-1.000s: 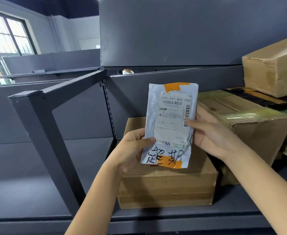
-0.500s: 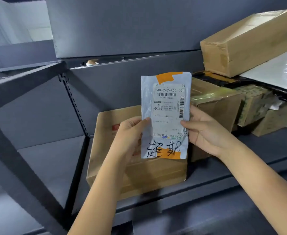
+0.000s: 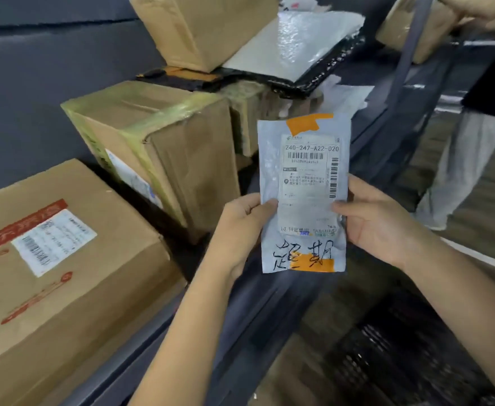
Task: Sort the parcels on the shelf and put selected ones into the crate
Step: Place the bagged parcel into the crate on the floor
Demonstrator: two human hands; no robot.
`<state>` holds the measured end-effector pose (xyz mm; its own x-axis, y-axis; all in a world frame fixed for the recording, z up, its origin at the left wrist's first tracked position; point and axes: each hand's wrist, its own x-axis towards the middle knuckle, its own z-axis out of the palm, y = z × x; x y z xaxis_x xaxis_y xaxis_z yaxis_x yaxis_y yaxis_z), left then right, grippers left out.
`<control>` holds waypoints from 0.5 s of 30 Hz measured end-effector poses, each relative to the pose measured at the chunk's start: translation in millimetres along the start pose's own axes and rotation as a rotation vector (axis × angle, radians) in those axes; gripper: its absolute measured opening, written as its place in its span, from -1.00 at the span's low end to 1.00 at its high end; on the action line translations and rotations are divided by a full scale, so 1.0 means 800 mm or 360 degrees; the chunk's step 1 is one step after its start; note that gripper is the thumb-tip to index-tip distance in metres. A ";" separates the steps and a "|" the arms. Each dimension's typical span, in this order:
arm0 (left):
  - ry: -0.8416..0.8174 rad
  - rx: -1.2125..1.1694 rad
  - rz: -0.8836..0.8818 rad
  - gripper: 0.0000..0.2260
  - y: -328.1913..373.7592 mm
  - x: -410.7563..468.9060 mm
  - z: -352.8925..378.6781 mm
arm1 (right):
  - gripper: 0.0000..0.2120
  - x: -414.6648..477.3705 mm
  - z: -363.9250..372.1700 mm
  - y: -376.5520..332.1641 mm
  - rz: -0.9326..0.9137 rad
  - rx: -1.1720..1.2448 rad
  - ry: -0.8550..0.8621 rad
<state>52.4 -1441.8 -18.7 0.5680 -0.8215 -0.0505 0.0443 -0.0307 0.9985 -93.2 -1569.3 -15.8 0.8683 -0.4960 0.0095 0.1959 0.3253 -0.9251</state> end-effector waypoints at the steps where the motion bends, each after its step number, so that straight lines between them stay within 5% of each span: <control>1: -0.0059 0.0005 -0.0048 -0.80 -0.013 0.009 0.018 | -0.54 -0.011 -0.019 0.004 0.0016 0.0024 0.0081; 15: -0.0741 0.0202 -0.0682 -0.83 -0.229 0.087 0.317 | -0.69 -0.167 -0.312 0.122 0.0353 0.0255 0.1291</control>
<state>-124.3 -1637.8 -200.6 0.1042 -0.8816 -0.4604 0.0742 -0.4548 0.8875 -303.4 -1672.0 -202.1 0.3114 -0.8102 -0.4966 0.1749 0.5625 -0.8081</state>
